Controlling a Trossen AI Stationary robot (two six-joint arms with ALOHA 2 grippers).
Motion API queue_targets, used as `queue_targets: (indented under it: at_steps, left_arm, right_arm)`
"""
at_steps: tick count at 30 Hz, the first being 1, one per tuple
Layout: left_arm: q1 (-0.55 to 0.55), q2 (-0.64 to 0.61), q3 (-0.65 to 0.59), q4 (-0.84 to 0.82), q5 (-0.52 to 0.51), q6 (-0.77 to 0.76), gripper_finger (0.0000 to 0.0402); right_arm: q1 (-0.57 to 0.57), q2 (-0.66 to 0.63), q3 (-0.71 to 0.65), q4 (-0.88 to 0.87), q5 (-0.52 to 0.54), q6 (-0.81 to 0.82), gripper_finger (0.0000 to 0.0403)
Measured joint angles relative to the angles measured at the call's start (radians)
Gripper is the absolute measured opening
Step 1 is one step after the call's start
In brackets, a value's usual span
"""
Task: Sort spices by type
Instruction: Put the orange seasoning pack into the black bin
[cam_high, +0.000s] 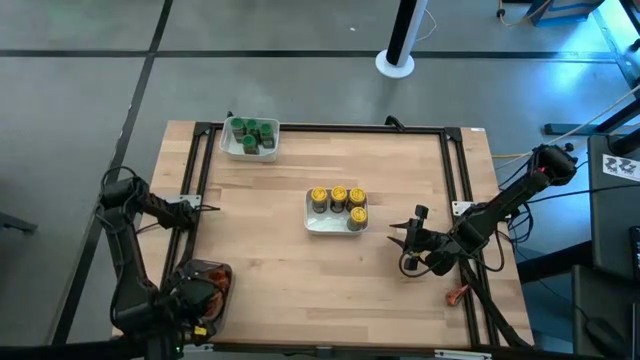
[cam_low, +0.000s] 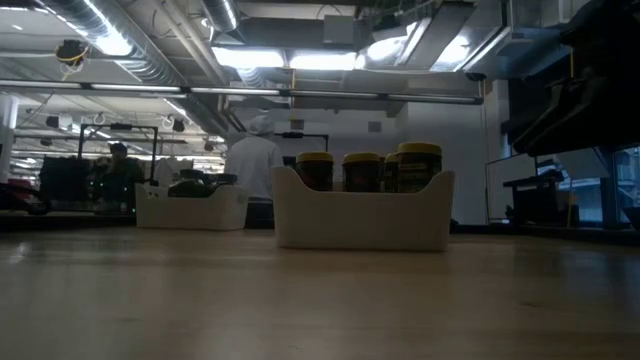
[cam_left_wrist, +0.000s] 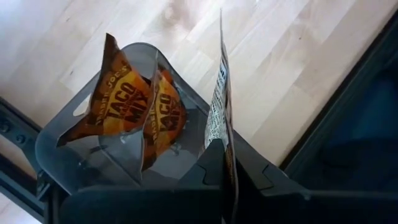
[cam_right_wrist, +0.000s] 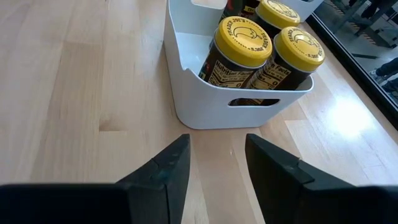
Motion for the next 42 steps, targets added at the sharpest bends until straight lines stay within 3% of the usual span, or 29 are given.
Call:
queue_targets:
  at_steps: [29,42]
  left_arm:
    - [-0.024,0.048,0.0,-0.034,-0.009,-0.026,0.0]
    - [-0.028,0.051,-0.204,0.154,-0.05,-0.071,0.0]
  right_arm:
    - [0.0,0.0,0.0,0.0,0.0,0.0,0.0156]
    - [0.0,0.0,0.0,-0.001,0.0,0.0,0.0156]
